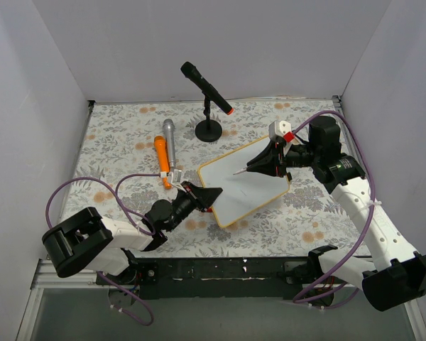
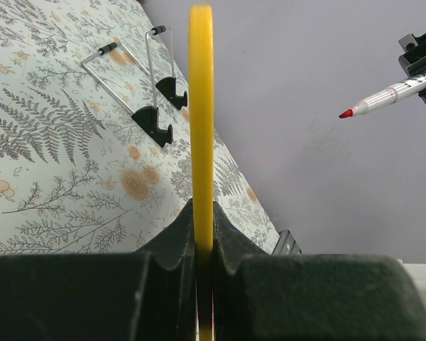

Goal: Write a sentence on the whiteboard

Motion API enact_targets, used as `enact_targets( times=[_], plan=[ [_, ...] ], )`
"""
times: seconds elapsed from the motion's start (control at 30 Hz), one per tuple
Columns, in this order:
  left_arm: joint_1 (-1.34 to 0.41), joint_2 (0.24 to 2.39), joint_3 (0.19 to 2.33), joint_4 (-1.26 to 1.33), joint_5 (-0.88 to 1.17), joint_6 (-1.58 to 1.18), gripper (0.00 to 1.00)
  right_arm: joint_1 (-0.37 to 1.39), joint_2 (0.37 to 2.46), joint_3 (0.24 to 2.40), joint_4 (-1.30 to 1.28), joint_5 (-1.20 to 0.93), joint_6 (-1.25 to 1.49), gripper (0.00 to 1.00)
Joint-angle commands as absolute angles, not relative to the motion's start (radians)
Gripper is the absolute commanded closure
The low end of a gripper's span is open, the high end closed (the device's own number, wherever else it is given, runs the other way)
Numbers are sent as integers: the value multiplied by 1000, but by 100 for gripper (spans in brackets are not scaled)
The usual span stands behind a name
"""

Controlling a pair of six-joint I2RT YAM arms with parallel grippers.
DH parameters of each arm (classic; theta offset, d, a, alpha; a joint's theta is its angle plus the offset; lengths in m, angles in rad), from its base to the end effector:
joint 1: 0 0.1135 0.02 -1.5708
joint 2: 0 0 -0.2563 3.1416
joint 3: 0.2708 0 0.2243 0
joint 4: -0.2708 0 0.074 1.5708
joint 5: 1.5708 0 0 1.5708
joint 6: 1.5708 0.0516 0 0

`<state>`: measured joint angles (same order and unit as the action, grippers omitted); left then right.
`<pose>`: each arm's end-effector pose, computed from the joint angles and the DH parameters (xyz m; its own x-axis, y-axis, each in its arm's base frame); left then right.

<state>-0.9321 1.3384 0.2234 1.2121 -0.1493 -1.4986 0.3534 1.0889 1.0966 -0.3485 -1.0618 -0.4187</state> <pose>0.1459 -0.1836 0.2074 -0.6997 -0.7121 -0.0574 0.1086 -0.0265 -0.9937 0.1817 0.1151 0.3691 0.0960 -0.1758 -0.9797 -0.9870 0.1104 -0.1165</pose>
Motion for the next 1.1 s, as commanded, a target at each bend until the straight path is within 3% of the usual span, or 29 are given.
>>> enact_targets(
  times=[0.0,0.83,1.07],
  plan=[
    [-934,1302,241,1442,-158,-1511,100,350,1091,1097,-344,-1086,-422,99],
    [-936,1312,252,1443,-163,-1528,100,353,1097,1121,-360,-1080,-436,99],
    [-942,1313,259,1436,-218,-1568,100,409,1155,1241,-449,-1009,-503,99]
  ],
)
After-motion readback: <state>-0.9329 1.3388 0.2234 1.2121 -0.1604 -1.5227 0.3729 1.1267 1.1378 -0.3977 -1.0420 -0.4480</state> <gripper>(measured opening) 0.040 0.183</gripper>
